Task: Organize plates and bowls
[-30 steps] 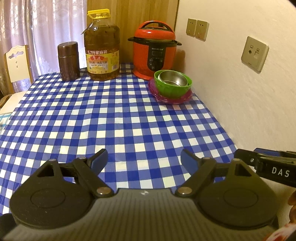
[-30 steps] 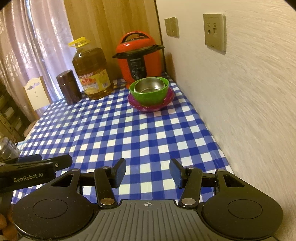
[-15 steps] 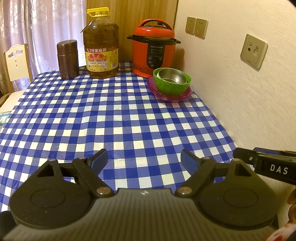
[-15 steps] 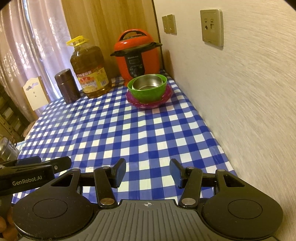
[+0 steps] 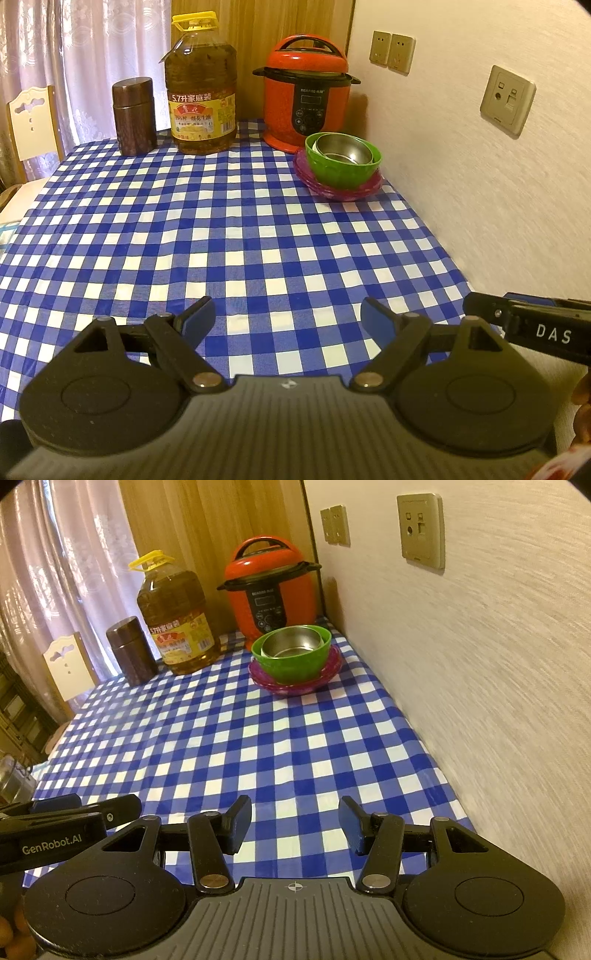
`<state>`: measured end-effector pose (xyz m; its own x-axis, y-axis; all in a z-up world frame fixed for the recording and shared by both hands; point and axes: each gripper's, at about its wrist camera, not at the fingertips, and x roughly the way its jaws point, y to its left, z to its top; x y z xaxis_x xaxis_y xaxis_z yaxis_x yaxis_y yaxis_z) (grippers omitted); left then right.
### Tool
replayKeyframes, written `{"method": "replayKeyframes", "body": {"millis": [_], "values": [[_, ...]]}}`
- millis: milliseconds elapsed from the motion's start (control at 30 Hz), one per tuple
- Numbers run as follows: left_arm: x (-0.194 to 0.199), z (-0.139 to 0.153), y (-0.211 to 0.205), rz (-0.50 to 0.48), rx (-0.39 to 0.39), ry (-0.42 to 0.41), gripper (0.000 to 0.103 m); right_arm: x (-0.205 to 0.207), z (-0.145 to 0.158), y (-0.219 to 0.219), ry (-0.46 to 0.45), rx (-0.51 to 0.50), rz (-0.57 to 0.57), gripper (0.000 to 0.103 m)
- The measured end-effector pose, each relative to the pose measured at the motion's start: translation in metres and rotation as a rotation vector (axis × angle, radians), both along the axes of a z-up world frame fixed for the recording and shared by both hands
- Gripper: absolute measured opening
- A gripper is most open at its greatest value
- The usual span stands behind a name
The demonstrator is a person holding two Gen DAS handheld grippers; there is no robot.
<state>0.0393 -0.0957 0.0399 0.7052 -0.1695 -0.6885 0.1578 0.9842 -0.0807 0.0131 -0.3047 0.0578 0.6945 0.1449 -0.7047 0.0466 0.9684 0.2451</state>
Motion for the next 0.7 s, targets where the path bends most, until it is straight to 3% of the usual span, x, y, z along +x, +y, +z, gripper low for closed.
{"method": "replayKeyframes", "body": {"millis": [700], "values": [[-0.0001, -0.0006, -0.0028, -0.003, -0.001, 0.0, 0.084, 0.0028, -0.0001, 0.0011, -0.001, 0.001, -0.001, 0.052]]}}
